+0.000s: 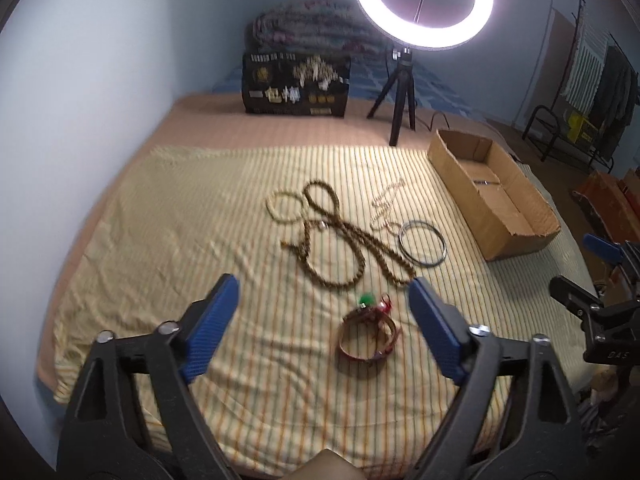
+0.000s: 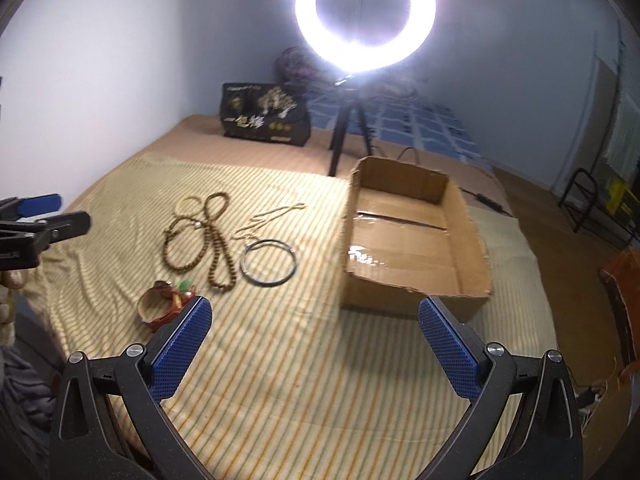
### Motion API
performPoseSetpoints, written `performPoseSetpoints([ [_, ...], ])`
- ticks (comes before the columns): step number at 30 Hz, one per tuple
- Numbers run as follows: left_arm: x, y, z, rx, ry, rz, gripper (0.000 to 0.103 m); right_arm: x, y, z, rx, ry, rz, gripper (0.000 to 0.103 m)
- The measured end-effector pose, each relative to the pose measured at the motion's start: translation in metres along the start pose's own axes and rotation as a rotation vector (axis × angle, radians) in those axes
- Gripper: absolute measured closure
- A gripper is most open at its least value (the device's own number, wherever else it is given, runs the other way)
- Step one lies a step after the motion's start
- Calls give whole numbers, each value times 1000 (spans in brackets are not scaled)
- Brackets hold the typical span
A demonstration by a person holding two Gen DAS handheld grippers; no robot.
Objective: Organize jewelry
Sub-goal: 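Close the left tool on the brown leather watch while the right tool grasps the wooden bead strand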
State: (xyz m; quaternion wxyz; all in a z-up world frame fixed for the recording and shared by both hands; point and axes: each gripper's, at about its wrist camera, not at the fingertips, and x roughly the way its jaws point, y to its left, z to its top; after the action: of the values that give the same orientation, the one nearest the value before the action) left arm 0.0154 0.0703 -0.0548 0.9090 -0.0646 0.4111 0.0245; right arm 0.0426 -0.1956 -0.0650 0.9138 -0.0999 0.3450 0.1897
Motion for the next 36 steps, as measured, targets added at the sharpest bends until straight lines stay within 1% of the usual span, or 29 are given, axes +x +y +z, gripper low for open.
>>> performPoseSetpoints([
  [3, 8, 1, -3, -17, 37, -23, 23, 8, 5, 5, -22, 26, 44, 2],
  [4, 10, 1, -5, -15, 48, -26, 28, 9, 6, 7, -24, 32, 58, 5],
  [5, 12, 0, -6, -11, 56, -30, 31, 13, 8, 9, -26, 44, 75, 7],
  [8, 18, 0, -10, -13, 79, -44, 34, 23, 11, 14, -17, 75, 122, 7],
  [9, 19, 0, -10, -14, 87, -50, 37, 26, 12, 16, -15, 85, 140, 7],
  [10, 22, 0, -12, -15, 100, -56, 41, 29, 13, 18, -15, 92, 155, 8],
  [11, 25, 0, -13, -17, 113, -61, 43, 33, 15, 21, -18, 101, 171, 10],
  [12, 28, 1, -13, -19, 121, -65, 43, 38, 17, 24, -24, 113, 189, 20],
  [13, 30, 1, -15, -19, 131, -69, 44, 45, 19, 27, -29, 132, 209, 26],
  [14, 34, 0, -16, -16, 144, -73, 47, 50, 22, 30, -30, 146, 226, 27],
  [17, 43, -1, -21, -15, 177, -83, 52, 70, 25, 37, -15, 185, 274, 29],
  [18, 45, -1, -22, -18, 187, -86, 53, 78, 26, 39, -10, 202, 286, 34],
  [19, 49, -1, -24, -22, 200, -90, 56, 84, 27, 41, -5, 217, 295, 41],
  [20, 54, -1, -26, -27, 217, -93, 58, 93, 29, 43, 1, 237, 312, 43],
  [23, 62, -1, -30, -31, 244, -100, 60, 114, 34, 49, 12, 276, 346, 47],
  [25, 66, -2, -33, -32, 256, -104, 61, 126, 41, 53, 0, 292, 358, 57],
  [26, 69, -2, -34, -35, 264, -107, 61, 131, 45, 56, -10, 300, 366, 59],
  [29, 77, -1, -36, -51, 287, -116, 63, 147, 57, 62, -40, 311, 379, 61],
  [33, 84, 4, -36, -80, 307, -123, 64, 165, 72, 68, -68, 333, 397, 68],
  [36, 89, 6, -37, -93, 319, -128, 68, 177, 82, 69, -97, 348, 396, 69],
])
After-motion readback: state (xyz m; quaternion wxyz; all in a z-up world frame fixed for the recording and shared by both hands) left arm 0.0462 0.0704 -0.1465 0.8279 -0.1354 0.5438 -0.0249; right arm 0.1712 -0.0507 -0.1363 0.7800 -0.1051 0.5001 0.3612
